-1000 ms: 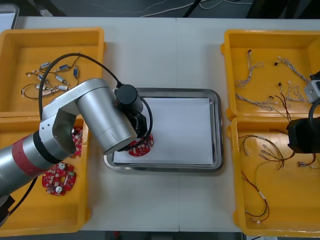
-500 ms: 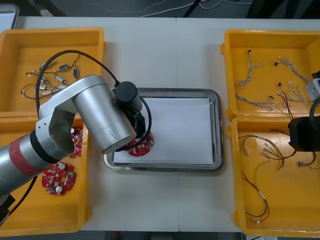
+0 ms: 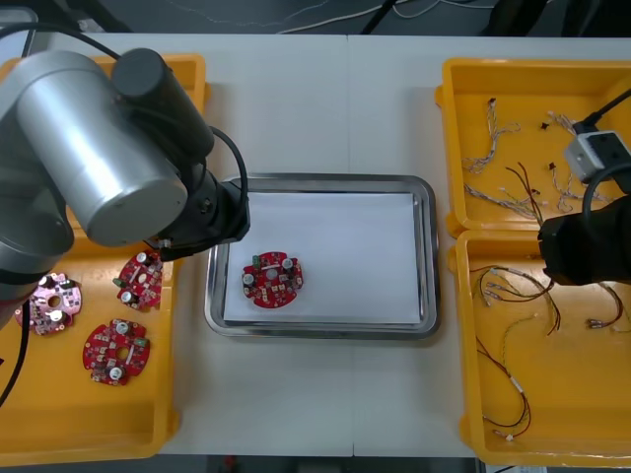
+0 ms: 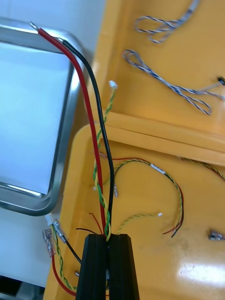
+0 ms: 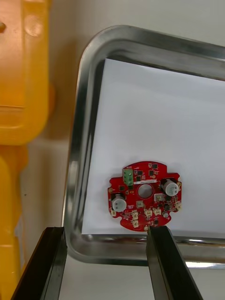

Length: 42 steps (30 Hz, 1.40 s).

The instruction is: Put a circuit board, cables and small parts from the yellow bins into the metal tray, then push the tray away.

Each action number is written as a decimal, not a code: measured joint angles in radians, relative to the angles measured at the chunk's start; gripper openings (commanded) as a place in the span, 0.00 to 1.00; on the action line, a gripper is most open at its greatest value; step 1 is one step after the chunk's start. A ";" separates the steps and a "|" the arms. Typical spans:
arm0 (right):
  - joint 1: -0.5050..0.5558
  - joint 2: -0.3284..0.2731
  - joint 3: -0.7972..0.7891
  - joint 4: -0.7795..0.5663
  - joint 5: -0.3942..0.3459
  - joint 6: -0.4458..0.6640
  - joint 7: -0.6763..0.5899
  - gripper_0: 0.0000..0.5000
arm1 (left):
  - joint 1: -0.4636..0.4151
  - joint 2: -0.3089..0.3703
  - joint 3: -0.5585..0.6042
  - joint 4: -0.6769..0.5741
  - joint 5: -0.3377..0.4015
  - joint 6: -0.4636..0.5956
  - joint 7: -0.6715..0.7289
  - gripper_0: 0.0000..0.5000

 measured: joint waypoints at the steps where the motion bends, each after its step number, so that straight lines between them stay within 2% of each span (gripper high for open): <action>1: -0.015 -0.005 0.026 0.000 0.000 0.000 0.013 0.00 | 0.000 0.009 0.024 -0.005 0.017 0.011 -0.004 1.00; 6: -0.092 -0.033 0.169 0.000 -0.001 0.000 0.023 0.00 | 0.000 0.057 0.133 -0.016 0.085 0.029 -0.038 1.00; 10: -0.145 -0.049 0.276 0.001 -0.001 0.000 0.023 0.00 | 0.007 0.092 0.214 -0.016 0.115 0.031 -0.119 1.00; 17: -0.219 -0.072 0.429 0.005 0.001 0.000 0.090 0.00 | 0.074 0.131 0.347 -0.016 0.126 0.031 -0.320 1.00; 21: -0.251 -0.079 0.496 0.027 0.004 0.000 0.125 0.00 | 0.125 0.143 0.422 -0.016 0.129 0.031 -0.374 1.00; 28: -0.332 -0.080 0.597 0.125 0.020 -0.020 0.358 0.00 | 0.203 0.150 0.528 -0.016 0.129 0.031 -0.437 1.00; 33: -0.397 -0.079 0.673 0.193 0.022 -0.096 0.406 0.00 | 0.249 0.150 0.588 -0.016 0.129 0.031 -0.572 1.00; 37: -0.443 -0.072 0.729 0.254 0.026 -0.142 0.516 0.00 | 0.281 0.150 0.626 -0.016 0.129 0.031 -0.674 1.00; 42: -0.490 -0.037 0.796 0.330 0.050 -0.193 0.586 0.00 | 0.325 0.150 0.662 -0.016 0.129 0.031 -0.684 1.00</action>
